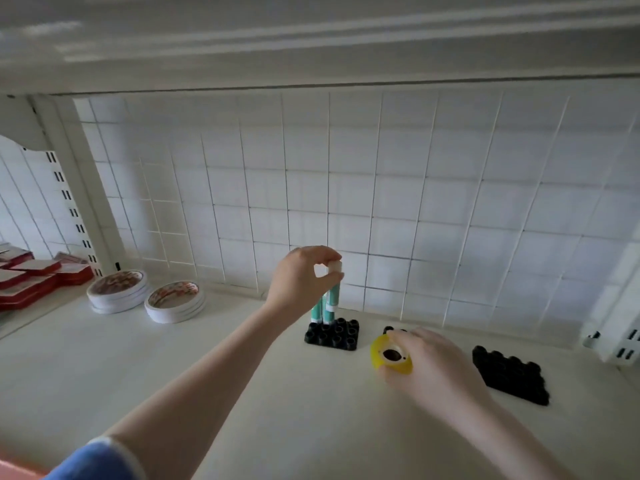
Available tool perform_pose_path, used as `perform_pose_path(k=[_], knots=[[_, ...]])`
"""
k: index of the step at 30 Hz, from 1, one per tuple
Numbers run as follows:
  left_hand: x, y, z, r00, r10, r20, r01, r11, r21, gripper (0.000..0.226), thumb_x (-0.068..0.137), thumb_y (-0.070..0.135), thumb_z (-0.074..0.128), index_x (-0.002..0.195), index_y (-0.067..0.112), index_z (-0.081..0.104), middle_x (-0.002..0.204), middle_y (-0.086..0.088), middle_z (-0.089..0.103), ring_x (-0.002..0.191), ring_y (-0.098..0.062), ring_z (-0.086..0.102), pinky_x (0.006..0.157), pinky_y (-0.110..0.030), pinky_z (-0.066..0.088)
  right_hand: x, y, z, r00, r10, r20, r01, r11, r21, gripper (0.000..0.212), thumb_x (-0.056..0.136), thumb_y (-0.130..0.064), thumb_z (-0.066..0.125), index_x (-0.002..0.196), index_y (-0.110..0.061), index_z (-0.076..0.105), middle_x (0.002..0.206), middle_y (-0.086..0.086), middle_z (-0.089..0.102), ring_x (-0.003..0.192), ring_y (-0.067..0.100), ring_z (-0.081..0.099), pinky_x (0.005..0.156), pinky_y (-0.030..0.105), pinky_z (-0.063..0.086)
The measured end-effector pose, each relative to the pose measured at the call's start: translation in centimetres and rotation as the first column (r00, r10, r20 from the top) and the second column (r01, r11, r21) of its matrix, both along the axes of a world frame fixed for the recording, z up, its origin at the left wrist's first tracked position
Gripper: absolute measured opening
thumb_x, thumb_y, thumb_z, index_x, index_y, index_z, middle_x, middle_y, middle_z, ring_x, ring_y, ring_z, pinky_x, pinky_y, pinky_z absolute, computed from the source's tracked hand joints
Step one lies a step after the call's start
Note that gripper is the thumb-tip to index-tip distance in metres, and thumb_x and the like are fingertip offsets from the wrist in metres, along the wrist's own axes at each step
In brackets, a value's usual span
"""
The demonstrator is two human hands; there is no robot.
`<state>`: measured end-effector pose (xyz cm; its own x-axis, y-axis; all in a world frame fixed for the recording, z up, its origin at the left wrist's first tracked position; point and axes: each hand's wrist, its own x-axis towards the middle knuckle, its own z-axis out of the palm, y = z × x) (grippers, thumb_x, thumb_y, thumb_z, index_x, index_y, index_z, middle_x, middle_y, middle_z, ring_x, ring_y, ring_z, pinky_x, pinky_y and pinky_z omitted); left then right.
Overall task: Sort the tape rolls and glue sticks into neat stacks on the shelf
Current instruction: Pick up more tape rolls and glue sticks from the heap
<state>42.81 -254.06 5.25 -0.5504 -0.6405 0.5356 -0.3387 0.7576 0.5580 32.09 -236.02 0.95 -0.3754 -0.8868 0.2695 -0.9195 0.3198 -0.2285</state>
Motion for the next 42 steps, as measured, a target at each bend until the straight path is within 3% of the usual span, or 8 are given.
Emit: perform_pose_path(k=[8,14,21,27,31,36,42], knots=[[-1.5,-1.2,-2.1,0.997,-0.066,0.035,0.066,0.998,-0.002,0.023,0.081,0.021,0.068,0.103,0.019,0.068,0.091,0.018,0.058,0.096,-0.007,0.052,0.076,-0.016,0.033,0.3,0.1,0.1,1.0,-0.014,-0.011,0.014,1.0,-0.02,0.046,0.088,-0.051,0.048,0.131,-0.034,0.046,0.126,-0.014,0.051,0.116,0.008,0.048,0.093,0.02,0.039],[-2.2,-1.9,-3.1,0.995,-0.082,0.052,0.08,0.996,0.034,0.02,0.082,0.022,0.068,0.101,0.021,0.067,0.099,0.012,0.065,0.092,-0.004,0.05,0.07,-0.013,0.033,0.7,0.3,0.0,0.999,-0.051,-0.009,0.051,0.999,-0.018,0.044,0.088,-0.051,0.047,0.129,-0.036,0.046,0.116,-0.017,0.053,0.107,0.006,0.05,0.084,0.018,0.04],[-2.2,-2.4,-3.4,0.996,-0.083,0.044,0.081,0.996,0.03,0.021,0.08,0.024,0.069,0.1,0.02,0.071,0.095,0.006,0.069,0.095,-0.012,0.057,0.081,-0.025,0.044,0.6,0.5,0.2,0.998,-0.066,0.003,0.066,0.997,-0.032,0.046,0.089,-0.05,0.047,0.133,-0.035,0.043,0.122,-0.017,0.052,0.11,0.004,0.05,0.089,0.017,0.039],[-1.6,-3.1,-4.6,0.994,-0.102,0.026,0.105,0.975,-0.197,0.021,0.071,0.028,0.069,0.087,0.016,0.076,0.061,0.002,0.066,0.07,-0.023,0.062,0.069,-0.029,0.041,0.4,0.4,-0.2,0.996,-0.09,0.001,0.09,0.995,-0.033,0.044,0.089,-0.05,0.047,0.13,-0.035,0.045,0.119,-0.017,0.053,0.108,0.003,0.05,0.087,0.017,0.04],[-1.6,-3.1,-5.3,0.994,-0.105,0.04,0.113,0.95,-0.291,0.027,0.07,0.036,0.065,0.088,0.019,0.075,0.071,0.009,0.069,0.079,-0.018,0.065,0.07,-0.03,0.043,0.3,0.6,-0.3,0.996,-0.091,0.005,0.091,0.995,-0.03,0.044,0.09,-0.05,0.047,0.131,-0.034,0.046,0.121,-0.016,0.053,0.11,0.004,0.05,0.09,0.017,0.04],[-1.5,-3.0,-4.5,0.986,-0.092,0.138,0.136,0.924,-0.358,0.02,0.068,0.032,0.068,0.084,0.022,0.075,0.081,0.009,0.072,0.085,-0.019,0.066,0.074,-0.03,0.04,0.3,0.8,-0.3,0.996,-0.086,-0.003,0.086,0.996,-0.037,0.044,0.09,-0.049,0.048,0.131,-0.033,0.047,0.121,-0.016,0.054,0.109,0.003,0.05,0.09,0.017,0.04],[-0.5,-3.1,-3.8,0.984,-0.083,0.16,0.136,0.924,-0.356,0.039,0.079,0.043,0.056,0.102,0.016,0.072,0.101,0.002,0.071,0.094,-0.022,0.064,0.081,-0.032,0.044,0.7,0.6,0.3,0.997,-0.078,-0.023,0.077,0.995,-0.066,0.045,0.088,-0.051,0.049,0.13,-0.035,0.047,0.12,-0.017,0.054,0.11,0.004,0.05,0.088,0.018,0.039]])
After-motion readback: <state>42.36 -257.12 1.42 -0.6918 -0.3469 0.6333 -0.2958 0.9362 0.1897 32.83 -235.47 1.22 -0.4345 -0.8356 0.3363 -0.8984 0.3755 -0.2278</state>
